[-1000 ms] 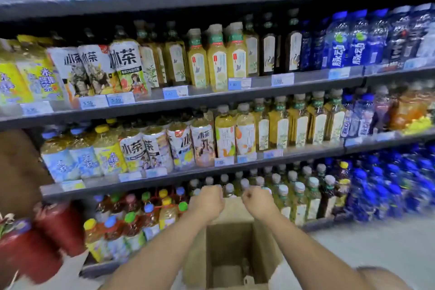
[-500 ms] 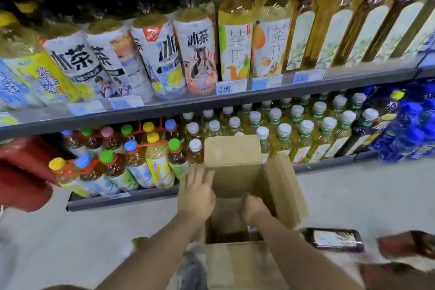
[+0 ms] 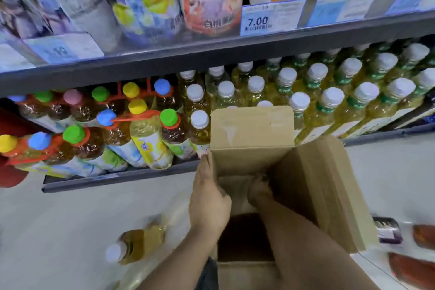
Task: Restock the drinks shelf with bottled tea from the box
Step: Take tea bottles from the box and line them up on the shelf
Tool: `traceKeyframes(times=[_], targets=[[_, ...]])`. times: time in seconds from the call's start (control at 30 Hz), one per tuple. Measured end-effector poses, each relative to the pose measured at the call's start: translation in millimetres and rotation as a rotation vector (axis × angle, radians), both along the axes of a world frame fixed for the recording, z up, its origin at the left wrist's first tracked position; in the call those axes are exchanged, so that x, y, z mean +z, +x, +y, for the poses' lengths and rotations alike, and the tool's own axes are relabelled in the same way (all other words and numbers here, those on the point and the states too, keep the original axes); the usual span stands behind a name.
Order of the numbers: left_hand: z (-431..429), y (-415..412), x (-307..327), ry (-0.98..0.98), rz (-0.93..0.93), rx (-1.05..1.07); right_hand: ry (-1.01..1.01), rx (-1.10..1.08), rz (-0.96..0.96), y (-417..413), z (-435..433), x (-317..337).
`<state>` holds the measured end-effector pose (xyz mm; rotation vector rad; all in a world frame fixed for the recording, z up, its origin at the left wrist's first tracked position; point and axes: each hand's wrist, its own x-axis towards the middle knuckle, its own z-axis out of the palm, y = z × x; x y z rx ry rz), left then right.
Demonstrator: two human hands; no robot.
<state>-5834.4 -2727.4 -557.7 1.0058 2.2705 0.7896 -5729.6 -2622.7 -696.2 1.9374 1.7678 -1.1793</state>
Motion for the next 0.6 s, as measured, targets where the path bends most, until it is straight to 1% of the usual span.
traceKeyframes(times=[0.2,0.37,0.43,0.6], targets=[[1,5,-2,-0.002,0.033,0.067,0.077,0.019,-0.100,-4,17,-9],[6,6,3,-0.014,0.035,0.079,0.002,-0.027,-0.085,-3,18,-19],[5,7,5,-0.035,0.033,0.079,-0.016,0.015,-0.062,2,20,-21],[8,4,4,-0.037,-0.053,0.071,0.001,0.181,0.001,2,5,37]])
